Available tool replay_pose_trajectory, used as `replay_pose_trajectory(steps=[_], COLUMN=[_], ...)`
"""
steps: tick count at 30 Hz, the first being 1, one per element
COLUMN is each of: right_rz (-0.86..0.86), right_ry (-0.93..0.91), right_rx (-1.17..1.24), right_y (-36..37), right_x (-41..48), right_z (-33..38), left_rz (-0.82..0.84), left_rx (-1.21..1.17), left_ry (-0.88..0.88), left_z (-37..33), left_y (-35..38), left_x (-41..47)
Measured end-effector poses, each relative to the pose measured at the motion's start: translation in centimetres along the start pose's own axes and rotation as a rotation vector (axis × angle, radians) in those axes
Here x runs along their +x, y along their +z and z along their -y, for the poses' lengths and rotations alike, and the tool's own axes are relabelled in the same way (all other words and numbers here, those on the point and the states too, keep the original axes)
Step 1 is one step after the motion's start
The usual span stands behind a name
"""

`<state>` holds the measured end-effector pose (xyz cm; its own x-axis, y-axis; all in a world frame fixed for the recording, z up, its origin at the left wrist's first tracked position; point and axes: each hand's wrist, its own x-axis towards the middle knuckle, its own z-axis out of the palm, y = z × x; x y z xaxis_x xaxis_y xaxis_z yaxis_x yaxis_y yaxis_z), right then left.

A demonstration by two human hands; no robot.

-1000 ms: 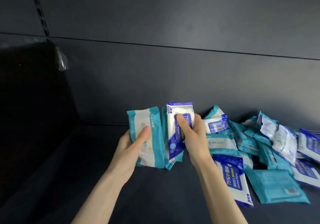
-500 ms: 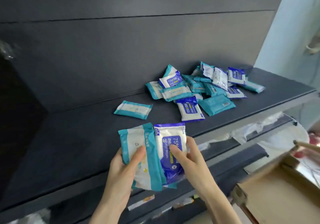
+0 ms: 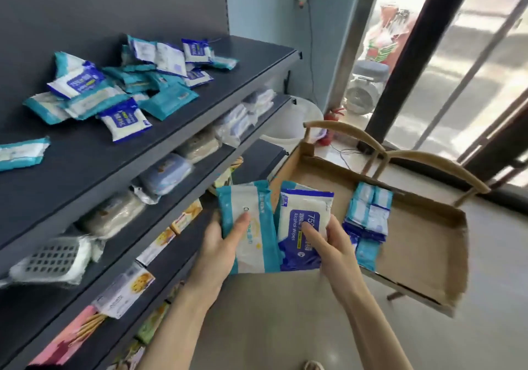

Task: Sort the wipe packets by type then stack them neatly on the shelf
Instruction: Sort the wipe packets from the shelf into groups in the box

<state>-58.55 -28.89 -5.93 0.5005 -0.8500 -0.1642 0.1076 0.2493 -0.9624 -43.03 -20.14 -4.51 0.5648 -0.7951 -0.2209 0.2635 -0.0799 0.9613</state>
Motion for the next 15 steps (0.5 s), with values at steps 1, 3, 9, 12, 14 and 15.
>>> replay_pose_trajectory(steps=[1,3,9,12,14,15], right_rz=[-0.042,-0.114,-0.263,-0.34,-0.383,-0.398], right_ry=[0.008,0.027,0.124,0.151,0.158,0.163], right_rx=[0.007,0.008,0.031,0.041,0.054,0.053], right_y=[-2.4,-7.2,-20.4,-24.7,-26.9,-27.9], right_x=[-0.7,-2.0,-5.1,-5.7,-5.5,-5.2], right_z=[0.0,-0.3,-2.1,-2.7,-2.9,-3.0], left_rz=[0.043,0.109,0.288,0.359,0.376,0.375], left_rx=[0.03,0.069,0.107,0.134,0.148,0.15], left_ry=[-0.01,-0.05,-0.19,-0.234,-0.259,-0.269], left_z=[1.0,3.0,9.6,11.8,12.8,13.2], left_y=[2.0,6.1,18.5,23.0,25.2,26.2], left_x=[-0.1,-0.2,-1.1,-1.3,-1.0,-0.6])
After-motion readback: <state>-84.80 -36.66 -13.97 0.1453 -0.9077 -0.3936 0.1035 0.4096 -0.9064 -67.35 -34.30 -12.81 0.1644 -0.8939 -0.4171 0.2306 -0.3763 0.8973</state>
